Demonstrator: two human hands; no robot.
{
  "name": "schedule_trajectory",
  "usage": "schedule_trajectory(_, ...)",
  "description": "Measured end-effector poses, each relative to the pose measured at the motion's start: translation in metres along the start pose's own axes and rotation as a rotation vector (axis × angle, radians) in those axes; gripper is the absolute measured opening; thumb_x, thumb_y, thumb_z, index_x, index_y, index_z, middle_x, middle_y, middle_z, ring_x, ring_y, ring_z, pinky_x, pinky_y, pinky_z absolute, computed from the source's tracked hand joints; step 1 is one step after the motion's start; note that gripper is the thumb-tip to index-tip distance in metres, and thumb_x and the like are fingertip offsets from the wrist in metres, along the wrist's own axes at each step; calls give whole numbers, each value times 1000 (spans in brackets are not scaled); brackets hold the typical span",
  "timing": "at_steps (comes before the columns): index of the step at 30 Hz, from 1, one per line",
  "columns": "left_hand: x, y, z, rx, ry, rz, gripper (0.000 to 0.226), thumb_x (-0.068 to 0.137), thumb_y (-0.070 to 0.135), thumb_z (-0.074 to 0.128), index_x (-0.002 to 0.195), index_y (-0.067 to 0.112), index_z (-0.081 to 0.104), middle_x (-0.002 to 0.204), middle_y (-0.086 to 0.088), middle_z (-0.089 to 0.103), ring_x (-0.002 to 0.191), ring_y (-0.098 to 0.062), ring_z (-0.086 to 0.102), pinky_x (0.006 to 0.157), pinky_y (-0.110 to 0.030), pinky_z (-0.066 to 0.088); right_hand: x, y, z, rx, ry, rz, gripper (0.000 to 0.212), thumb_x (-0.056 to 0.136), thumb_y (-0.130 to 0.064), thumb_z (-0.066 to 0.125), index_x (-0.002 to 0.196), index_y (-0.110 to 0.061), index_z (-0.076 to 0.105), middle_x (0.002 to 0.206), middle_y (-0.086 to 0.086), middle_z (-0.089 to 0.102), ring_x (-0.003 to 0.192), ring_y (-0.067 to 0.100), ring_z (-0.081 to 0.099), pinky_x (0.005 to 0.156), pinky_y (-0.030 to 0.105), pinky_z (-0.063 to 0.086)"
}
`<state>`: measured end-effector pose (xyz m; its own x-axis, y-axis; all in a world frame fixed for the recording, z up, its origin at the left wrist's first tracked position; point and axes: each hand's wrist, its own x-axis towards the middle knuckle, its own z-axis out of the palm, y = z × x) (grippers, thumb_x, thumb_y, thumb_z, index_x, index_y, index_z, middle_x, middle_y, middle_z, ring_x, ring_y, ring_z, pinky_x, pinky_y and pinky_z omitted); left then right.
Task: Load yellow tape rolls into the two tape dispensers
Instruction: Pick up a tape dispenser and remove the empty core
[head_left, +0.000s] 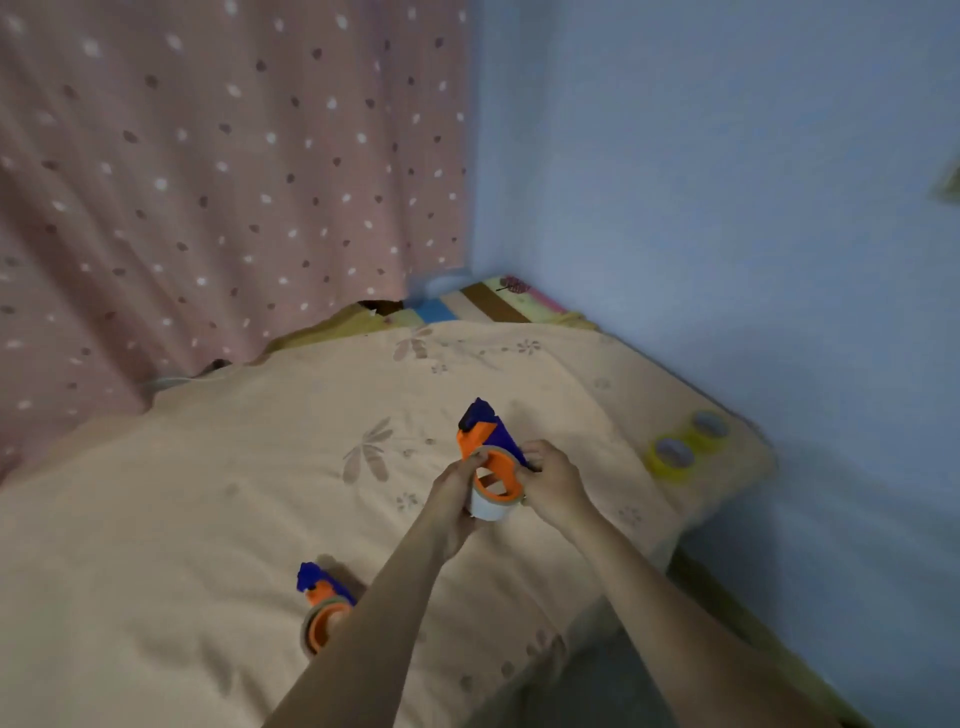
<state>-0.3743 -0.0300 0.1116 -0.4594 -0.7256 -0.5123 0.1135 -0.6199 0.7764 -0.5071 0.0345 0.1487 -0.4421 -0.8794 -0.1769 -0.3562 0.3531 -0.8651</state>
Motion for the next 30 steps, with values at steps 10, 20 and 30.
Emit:
schedule_trajectory(10, 50, -12, 148, 27, -39, -17, 45, 92, 27, 68, 131, 7, 61, 123, -21, 73, 122, -40, 65, 107, -54, 51, 38, 49, -137, 19, 56, -2, 24, 92, -17, 60, 115, -8, 66, 105, 8, 75, 96, 23, 70, 85, 39, 58)
schedule_trajectory(20, 125, -23, 234, -19, -113, -70, 39, 100, 28, 58, 133, 7, 60, 123, -21, 72, 101, -30, 70, 76, -37, 62, 110, 100, -210, 5, 52, 47, 25, 94, -16, 59, 117, -12, 67, 104, 7, 75, 95, 23, 71, 85, 40, 59)
schedule_trajectory(30, 231, -25, 302, -10, -75, -84, 47, 99, 29, 60, 136, 1, 58, 126, -26, 69, 108, -38, 68, 94, -48, 56, 220, 136, -285, -32, 11, 146, 18, 94, -10, 59, 110, -14, 66, 101, 7, 71, 84, 25, 72, 74, 41, 64)
